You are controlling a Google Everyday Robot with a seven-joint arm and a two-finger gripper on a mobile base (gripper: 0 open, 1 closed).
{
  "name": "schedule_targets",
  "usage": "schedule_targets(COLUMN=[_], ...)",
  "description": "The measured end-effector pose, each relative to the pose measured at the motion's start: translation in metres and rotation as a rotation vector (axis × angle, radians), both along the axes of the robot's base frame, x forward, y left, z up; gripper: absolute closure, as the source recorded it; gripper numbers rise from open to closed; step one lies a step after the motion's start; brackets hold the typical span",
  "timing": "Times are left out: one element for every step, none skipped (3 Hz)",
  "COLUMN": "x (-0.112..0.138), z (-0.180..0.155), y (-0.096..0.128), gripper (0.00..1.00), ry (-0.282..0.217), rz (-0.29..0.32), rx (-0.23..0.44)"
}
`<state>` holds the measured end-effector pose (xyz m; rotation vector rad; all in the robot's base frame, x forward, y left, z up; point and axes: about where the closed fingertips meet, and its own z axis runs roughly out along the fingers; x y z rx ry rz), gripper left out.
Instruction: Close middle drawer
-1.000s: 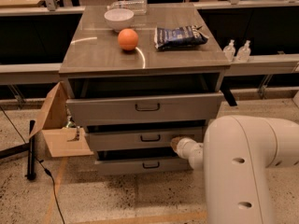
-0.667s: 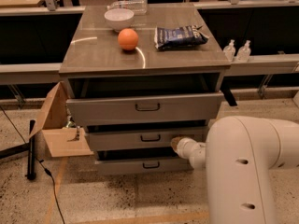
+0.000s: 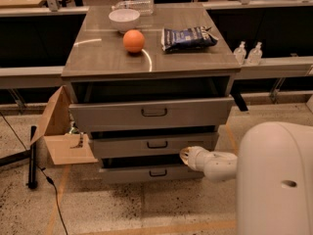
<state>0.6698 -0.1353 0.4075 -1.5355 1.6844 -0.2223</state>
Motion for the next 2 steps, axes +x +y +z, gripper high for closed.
schedule_targets(x=[-0.0292,-0.0292], z=[0.0228,0.025], y=[-0.0015,-0.0001], gripper=[1.0,0.82], ry=[0.054,0.051], rz=[0.003,0.008], rx=[-0.014,-0.016])
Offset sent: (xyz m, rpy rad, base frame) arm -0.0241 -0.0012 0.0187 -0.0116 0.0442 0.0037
